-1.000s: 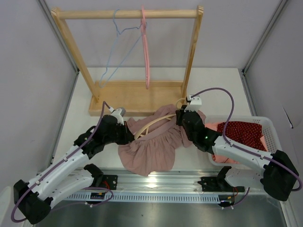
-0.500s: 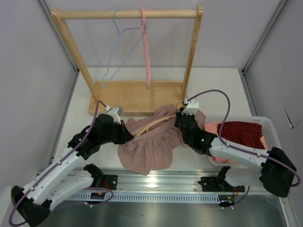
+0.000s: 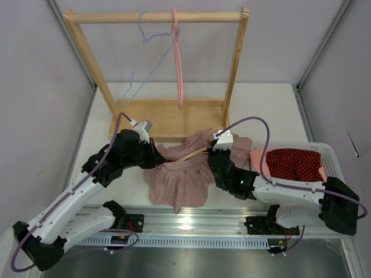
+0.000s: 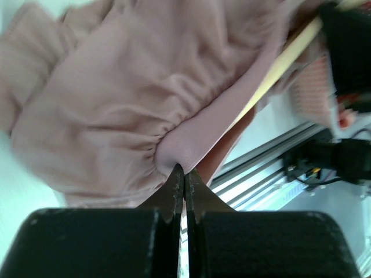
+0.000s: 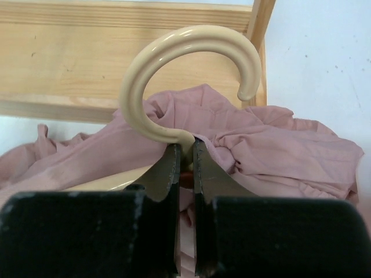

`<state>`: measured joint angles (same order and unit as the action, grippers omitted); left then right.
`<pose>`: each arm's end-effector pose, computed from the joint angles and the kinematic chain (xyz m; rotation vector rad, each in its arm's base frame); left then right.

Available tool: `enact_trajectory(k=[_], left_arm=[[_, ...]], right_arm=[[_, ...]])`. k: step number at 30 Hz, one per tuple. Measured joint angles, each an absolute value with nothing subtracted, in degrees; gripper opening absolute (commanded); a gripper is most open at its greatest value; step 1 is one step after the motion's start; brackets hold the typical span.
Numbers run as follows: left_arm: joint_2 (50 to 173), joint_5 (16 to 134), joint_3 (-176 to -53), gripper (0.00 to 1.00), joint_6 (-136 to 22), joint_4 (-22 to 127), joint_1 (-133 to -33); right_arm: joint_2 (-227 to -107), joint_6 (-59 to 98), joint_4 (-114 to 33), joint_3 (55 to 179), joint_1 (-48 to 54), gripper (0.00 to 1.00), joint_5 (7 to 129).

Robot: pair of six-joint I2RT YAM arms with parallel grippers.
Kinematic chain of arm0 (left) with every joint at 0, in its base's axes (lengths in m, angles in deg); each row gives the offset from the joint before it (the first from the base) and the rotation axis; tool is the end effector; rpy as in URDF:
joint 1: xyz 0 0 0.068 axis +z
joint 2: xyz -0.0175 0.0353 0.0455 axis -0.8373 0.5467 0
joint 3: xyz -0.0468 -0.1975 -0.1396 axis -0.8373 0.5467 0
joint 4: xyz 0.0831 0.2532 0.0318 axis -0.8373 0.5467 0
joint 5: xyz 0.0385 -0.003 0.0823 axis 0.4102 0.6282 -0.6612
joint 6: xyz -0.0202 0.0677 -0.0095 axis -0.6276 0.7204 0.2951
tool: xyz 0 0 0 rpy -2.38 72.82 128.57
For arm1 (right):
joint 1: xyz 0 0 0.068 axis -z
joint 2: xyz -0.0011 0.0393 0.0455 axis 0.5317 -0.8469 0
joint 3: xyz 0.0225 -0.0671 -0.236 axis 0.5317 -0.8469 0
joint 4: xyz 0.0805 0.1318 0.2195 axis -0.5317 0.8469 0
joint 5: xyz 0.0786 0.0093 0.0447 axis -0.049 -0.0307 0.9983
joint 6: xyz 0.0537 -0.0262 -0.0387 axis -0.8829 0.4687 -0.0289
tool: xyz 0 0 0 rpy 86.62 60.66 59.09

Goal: Place the skirt on the hanger

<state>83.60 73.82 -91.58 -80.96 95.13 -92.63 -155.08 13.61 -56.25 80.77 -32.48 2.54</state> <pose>0.1695 -0.1307 0.2725 0.0754 2.3628 -0.7806 0.1674 0.2374 0.2340 -0.0885 1.7064 0.0849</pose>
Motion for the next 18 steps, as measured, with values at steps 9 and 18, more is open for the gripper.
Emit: enact_trajectory(k=[9, 18], left_arm=[[91.54, 75.2, -101.2, 0.0, -79.95, 91.64, -94.33], [95.8, 75.15, -104.28, 0.0, -79.93, 90.81, -100.54]], right_arm=[[-157.01, 15.57, -55.23, 81.6, -38.09, 0.0, -0.62], [-157.86, 16.6, -48.6, 91.0, -40.24, 0.0, 0.21]])
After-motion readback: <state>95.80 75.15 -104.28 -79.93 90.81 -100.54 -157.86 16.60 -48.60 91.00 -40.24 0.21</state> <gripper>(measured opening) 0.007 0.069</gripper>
